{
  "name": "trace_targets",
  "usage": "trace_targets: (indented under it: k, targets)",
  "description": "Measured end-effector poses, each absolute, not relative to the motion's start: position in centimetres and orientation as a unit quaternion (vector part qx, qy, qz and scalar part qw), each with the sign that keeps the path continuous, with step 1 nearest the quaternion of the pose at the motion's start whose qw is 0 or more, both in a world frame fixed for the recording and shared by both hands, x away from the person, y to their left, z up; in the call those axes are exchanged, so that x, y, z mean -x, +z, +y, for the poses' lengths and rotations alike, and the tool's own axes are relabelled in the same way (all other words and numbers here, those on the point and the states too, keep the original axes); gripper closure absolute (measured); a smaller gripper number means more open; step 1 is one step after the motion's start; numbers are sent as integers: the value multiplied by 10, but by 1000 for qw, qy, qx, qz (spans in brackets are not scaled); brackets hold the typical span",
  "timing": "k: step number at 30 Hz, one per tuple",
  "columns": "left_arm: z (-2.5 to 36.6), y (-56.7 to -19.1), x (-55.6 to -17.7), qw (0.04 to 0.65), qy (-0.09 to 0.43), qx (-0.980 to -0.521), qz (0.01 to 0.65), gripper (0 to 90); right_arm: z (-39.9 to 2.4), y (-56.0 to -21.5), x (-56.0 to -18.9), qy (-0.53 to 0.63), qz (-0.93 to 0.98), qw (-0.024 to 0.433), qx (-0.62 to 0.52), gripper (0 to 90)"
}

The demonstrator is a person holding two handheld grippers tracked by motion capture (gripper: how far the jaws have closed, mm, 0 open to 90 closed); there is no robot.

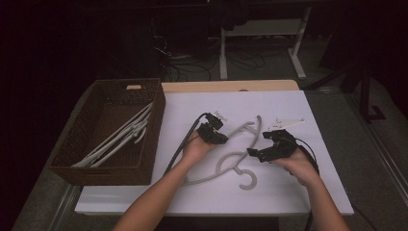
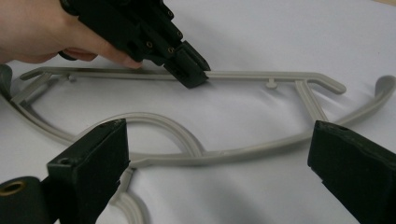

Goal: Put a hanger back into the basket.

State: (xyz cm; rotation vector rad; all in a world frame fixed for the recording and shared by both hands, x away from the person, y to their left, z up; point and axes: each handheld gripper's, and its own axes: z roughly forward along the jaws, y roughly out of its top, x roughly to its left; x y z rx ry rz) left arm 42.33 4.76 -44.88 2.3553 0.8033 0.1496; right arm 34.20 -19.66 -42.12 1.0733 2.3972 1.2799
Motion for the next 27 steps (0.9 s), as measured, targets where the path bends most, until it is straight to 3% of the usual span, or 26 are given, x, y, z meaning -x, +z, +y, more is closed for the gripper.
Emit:
trace_targets:
  k: [2,15,22,27]
  targets:
    - [50,-449,-424,323,52,-894,306,802,-196,-421,-342,435,816,109,-366,50]
    - [113,-414,-393,401,28,-876,267,423,-187,-415,-358,407,823,123,-377,78]
    - [135,-408,-368,418,22,-874,245,293,-181,-410,-374,398,821,130,-388,177]
    - [146,-413,-345,428,9,-874,230,231,-173,-410,-392,384,827,128,-391,365]
